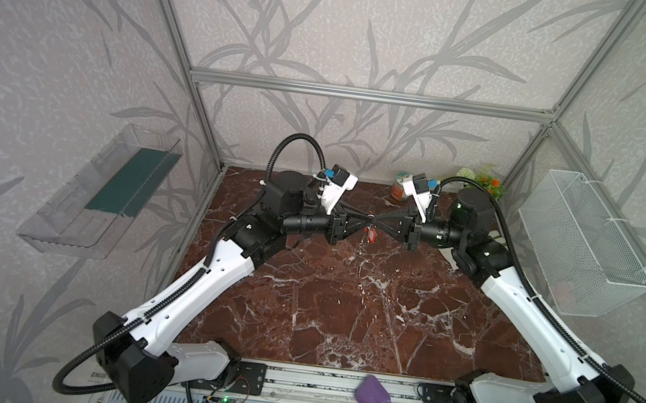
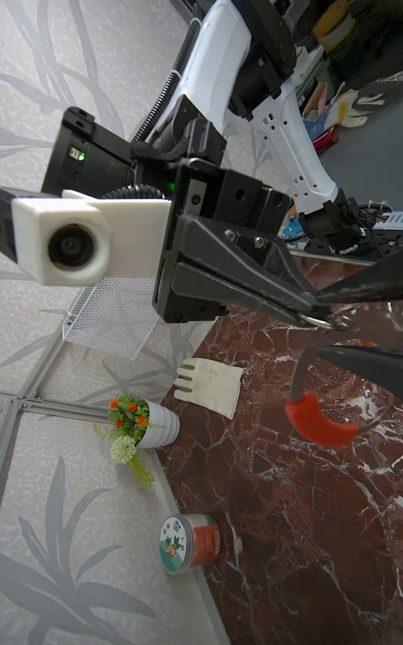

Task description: Put the keys on the keyring

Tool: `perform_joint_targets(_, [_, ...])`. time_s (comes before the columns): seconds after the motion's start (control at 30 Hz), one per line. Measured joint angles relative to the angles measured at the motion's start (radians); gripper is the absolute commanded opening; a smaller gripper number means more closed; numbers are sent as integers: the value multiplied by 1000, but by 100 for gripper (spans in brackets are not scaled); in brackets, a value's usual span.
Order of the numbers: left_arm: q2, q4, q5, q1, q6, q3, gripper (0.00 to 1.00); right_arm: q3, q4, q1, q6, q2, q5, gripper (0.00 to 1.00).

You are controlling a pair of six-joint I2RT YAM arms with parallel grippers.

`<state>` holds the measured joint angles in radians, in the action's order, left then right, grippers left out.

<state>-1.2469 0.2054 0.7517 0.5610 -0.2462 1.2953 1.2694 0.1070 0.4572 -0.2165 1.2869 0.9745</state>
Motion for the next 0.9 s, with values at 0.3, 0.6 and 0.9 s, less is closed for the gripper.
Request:
perform_joint_targets(0.3, [0, 196, 37, 0, 121, 45, 23, 216, 493, 43, 388, 79, -21, 0])
perform_joint_targets(0.6, [-5, 325, 54, 0, 200, 63, 20, 267, 715, 101, 555, 140, -81, 0])
perform_joint_targets(0.9, [-18, 411, 63, 3, 241, 74, 17, 278, 743, 101, 583, 142, -85, 0])
